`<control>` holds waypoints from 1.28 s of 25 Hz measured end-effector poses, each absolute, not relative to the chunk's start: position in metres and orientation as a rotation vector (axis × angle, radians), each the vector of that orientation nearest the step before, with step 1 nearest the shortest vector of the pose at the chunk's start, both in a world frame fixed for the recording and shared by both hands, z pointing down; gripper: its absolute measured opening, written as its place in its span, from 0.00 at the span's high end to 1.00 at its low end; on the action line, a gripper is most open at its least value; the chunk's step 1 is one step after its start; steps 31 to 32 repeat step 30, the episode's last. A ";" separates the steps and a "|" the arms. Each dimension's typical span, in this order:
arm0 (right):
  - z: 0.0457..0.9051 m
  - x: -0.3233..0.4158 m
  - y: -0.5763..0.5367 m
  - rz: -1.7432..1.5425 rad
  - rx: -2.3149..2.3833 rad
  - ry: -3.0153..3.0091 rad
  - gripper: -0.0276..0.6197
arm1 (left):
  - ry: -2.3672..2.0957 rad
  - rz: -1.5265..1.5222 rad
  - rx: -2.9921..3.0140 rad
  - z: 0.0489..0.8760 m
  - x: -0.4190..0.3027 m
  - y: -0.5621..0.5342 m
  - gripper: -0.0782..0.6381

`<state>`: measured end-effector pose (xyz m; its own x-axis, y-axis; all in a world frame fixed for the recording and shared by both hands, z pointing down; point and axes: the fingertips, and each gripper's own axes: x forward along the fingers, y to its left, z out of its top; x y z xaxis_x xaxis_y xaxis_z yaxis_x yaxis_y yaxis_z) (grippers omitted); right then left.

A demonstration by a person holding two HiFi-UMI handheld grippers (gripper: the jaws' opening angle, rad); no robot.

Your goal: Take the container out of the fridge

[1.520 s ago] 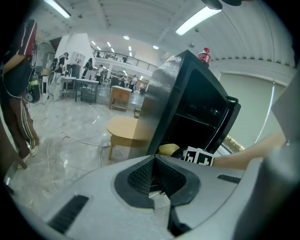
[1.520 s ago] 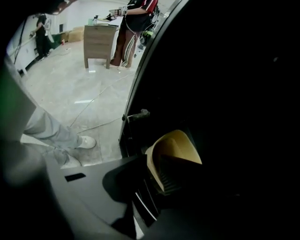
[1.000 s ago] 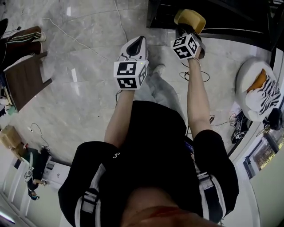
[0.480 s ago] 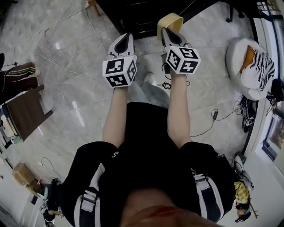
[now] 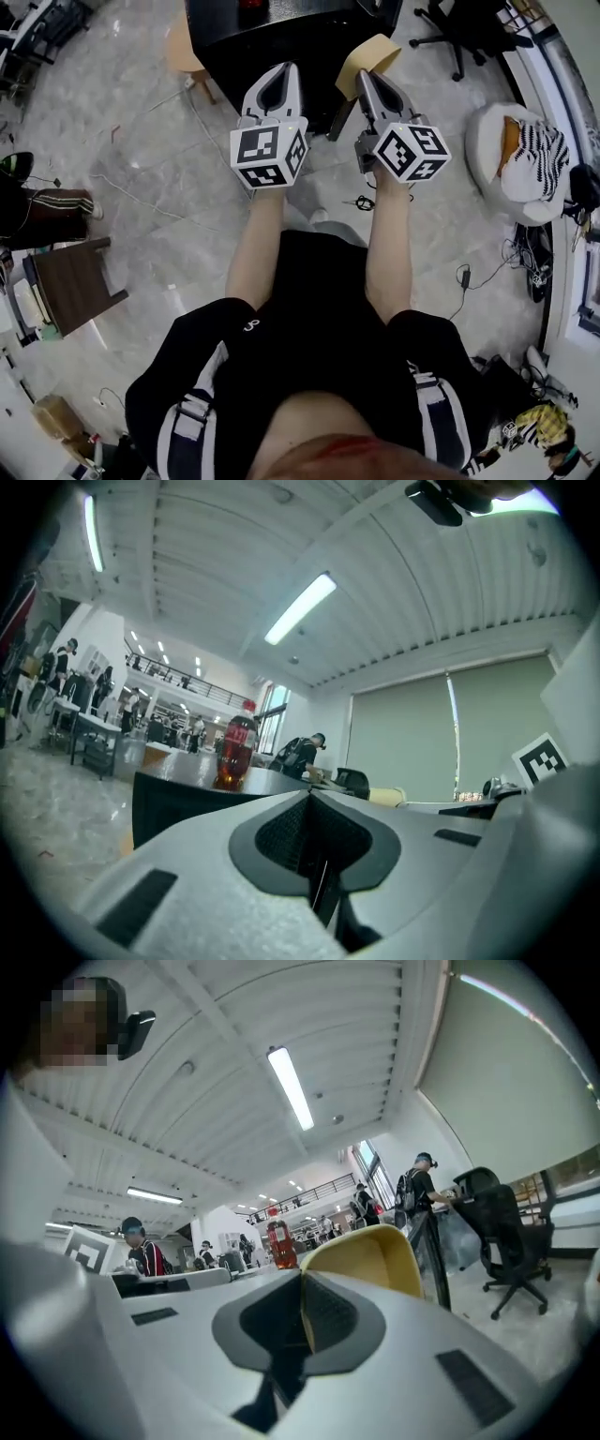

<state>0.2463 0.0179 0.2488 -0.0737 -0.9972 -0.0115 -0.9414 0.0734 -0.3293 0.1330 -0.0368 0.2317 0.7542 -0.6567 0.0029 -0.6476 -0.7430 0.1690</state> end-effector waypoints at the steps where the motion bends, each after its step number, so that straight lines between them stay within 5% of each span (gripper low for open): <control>1: 0.240 0.251 0.019 -0.314 -1.961 2.112 0.93 | -1.046 -0.105 2.810 0.222 0.137 -0.036 0.88; 32: 0.174 0.259 -0.007 -0.071 -1.889 2.180 0.93 | -1.284 -0.225 2.881 0.162 0.101 -0.046 0.88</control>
